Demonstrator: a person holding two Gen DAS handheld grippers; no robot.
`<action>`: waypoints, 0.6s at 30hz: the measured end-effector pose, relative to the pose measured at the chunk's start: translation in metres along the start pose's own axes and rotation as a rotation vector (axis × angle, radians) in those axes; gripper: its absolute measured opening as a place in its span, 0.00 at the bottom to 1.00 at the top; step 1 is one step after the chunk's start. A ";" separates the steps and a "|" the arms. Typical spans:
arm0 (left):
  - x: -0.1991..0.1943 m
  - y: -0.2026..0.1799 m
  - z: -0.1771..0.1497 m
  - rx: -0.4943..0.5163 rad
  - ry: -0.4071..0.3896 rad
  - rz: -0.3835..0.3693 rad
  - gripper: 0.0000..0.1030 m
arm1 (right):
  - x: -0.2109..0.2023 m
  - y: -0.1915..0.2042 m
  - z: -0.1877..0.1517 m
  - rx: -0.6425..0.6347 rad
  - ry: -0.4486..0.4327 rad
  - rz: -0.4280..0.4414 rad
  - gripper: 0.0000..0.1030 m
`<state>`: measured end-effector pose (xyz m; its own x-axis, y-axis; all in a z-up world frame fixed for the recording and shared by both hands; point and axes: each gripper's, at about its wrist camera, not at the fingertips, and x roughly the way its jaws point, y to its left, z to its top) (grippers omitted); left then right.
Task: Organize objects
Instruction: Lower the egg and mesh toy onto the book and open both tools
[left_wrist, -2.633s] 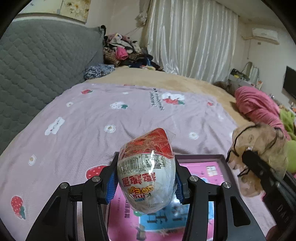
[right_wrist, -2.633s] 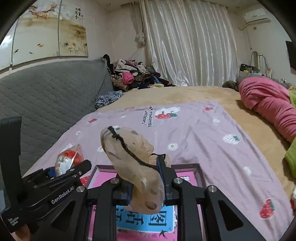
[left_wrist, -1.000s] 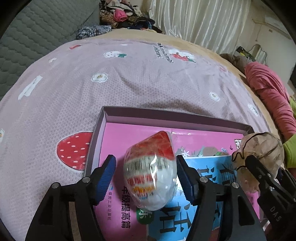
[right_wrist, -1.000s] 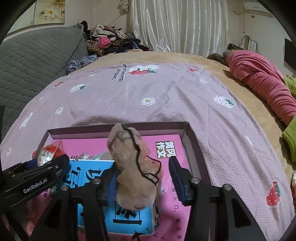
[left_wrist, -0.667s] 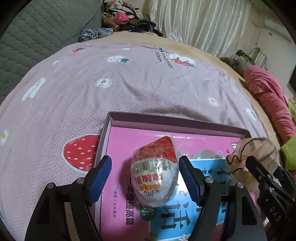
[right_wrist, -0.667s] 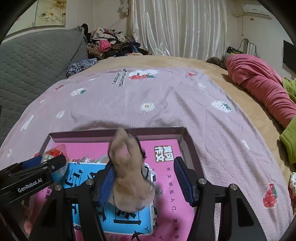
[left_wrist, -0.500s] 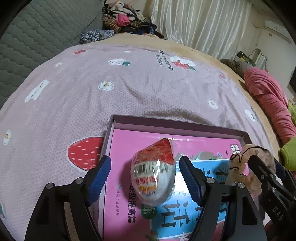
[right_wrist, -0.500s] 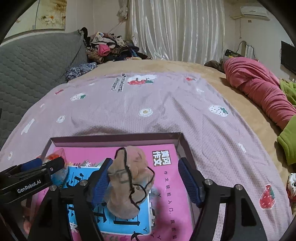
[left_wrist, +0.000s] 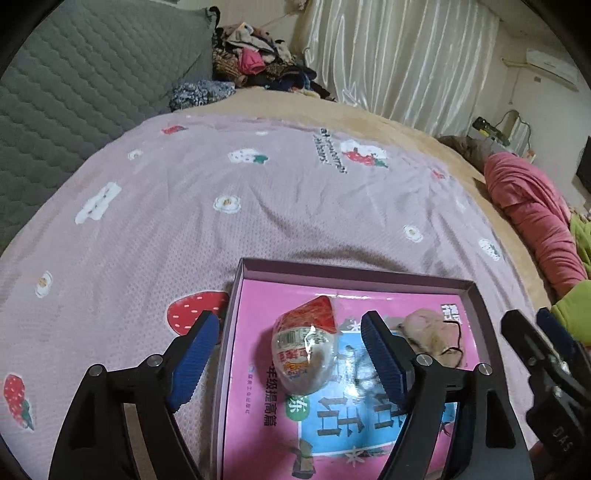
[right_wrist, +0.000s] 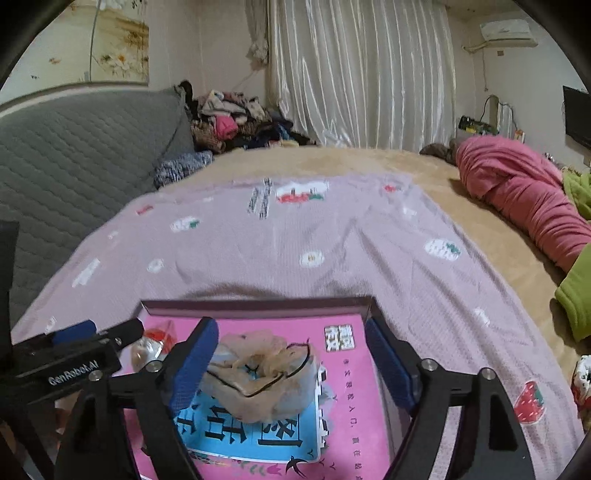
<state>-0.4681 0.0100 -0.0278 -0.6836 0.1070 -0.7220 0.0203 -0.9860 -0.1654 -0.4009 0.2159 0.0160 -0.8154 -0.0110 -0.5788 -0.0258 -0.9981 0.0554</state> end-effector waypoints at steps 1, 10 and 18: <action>-0.003 0.000 0.000 0.001 -0.002 0.000 0.78 | -0.004 0.000 0.001 0.000 -0.010 -0.008 0.89; -0.051 0.000 -0.001 -0.006 -0.094 0.028 0.79 | -0.043 0.003 0.011 0.010 -0.079 0.023 0.90; -0.085 -0.009 -0.015 0.036 -0.106 0.086 0.79 | -0.111 0.004 0.011 0.027 -0.174 0.069 0.97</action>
<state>-0.3996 0.0117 0.0248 -0.7535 0.0099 -0.6574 0.0572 -0.9951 -0.0806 -0.3170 0.2134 0.0893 -0.9036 -0.0667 -0.4232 0.0201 -0.9933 0.1136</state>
